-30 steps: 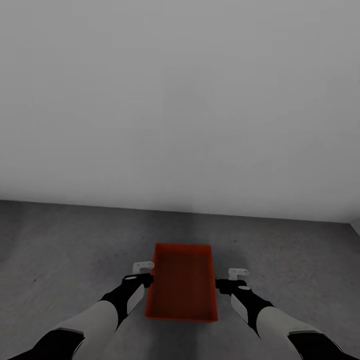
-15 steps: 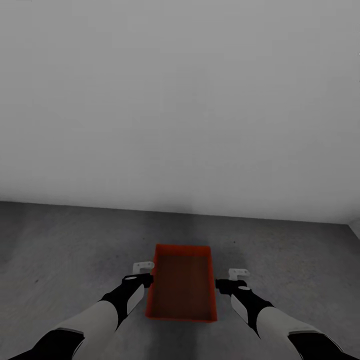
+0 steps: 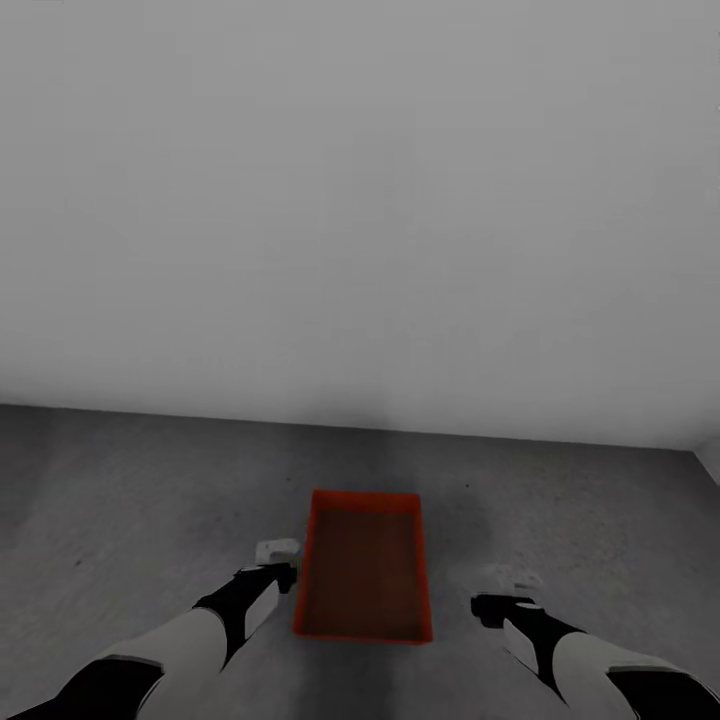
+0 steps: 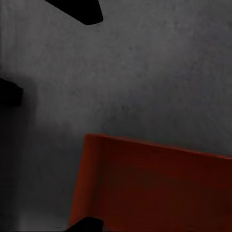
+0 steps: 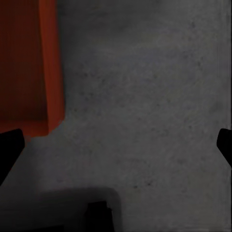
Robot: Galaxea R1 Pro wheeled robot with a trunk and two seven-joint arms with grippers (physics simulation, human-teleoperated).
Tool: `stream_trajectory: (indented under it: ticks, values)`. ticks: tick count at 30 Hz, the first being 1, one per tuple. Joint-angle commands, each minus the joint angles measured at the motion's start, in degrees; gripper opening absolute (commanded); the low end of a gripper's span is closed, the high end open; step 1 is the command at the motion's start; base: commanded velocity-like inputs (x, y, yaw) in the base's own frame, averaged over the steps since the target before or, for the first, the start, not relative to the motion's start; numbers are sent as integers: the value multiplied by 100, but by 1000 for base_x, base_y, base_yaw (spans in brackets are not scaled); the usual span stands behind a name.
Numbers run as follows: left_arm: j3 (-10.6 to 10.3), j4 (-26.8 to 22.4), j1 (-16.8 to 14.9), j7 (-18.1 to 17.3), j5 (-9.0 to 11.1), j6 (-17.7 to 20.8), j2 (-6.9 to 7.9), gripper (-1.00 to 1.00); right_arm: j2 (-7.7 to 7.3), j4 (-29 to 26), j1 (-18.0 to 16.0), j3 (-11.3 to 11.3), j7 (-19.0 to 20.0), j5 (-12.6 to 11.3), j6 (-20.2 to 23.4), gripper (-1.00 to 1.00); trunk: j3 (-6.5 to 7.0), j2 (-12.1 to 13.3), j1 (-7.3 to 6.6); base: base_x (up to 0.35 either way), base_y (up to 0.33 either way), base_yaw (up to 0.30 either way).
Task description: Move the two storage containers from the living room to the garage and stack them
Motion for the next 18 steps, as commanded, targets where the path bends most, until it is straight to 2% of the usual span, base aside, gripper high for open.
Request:
stream_trajectory:
  ticks: [1,5,7,9,12,18]
  values:
    - [-53,55,-1,25,74,31,24,100,-25,17,17,20,-4,-35,-7,100,15,39,-22,0,0,0]
    - [-53,391,-1,-1,330,27,111,100,-99,32,153,21,6,-20,-7,100,87,199,-110,0,0,0]
    - [-55,572,-1,-12,592,28,130,100,-120,34,260,21,8,-12,-13,100,123,279,-154,0,0,0]
    - [-57,645,16,-16,744,33,143,100,-134,35,367,21,8,-5,-21,100,159,360,-198,0,0,0]
    - [-58,696,53,-19,859,31,209,100,-177,35,495,23,12,-1,-16,100,212,480,-264,0,0,0]
    - [-57,718,60,-25,907,14,336,100,-226,39,674,30,16,3,25,100,320,721,-396,0,0,0]
